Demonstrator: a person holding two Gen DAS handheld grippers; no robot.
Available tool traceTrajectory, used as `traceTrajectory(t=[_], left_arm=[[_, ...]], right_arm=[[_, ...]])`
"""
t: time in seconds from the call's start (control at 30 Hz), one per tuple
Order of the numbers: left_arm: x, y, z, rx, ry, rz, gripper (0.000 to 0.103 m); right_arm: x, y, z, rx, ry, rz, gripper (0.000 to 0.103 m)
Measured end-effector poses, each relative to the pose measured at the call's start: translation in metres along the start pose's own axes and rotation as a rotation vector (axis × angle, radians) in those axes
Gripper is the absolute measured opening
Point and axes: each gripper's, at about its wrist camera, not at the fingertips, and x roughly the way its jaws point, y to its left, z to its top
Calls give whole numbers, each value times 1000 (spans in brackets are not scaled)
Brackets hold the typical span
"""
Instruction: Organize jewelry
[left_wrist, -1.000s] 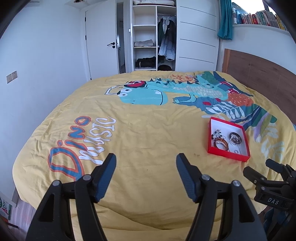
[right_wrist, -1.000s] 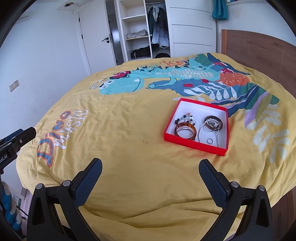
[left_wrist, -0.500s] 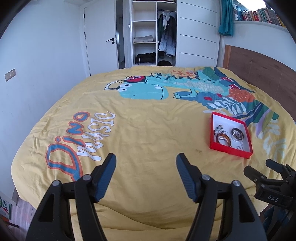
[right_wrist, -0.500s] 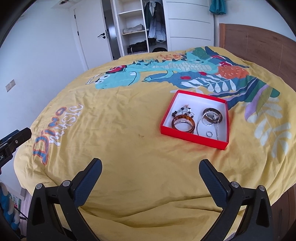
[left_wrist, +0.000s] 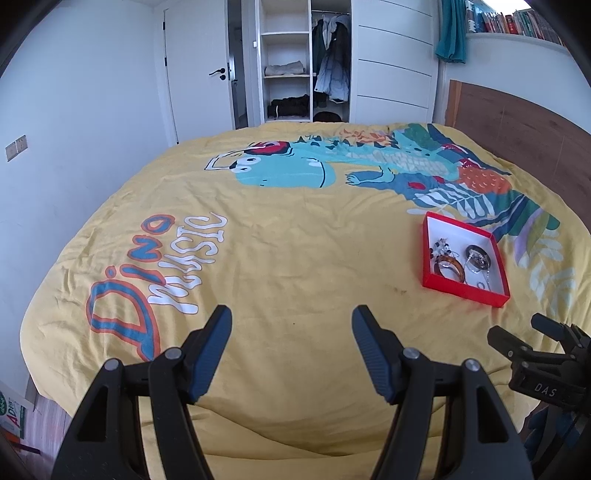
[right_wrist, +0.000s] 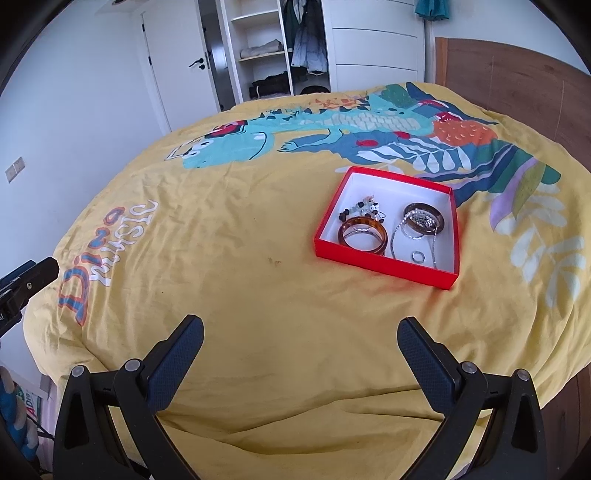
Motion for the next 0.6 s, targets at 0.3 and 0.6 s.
traceTrajectory(t=[0.3, 0.6], left_arm=[[7, 1, -2, 3, 18, -1, 66], [9, 3, -4, 2, 28, -7, 66]], right_arm=[[2, 0, -1, 2, 6, -1, 103], [3, -1, -1, 0, 6, 0, 103]])
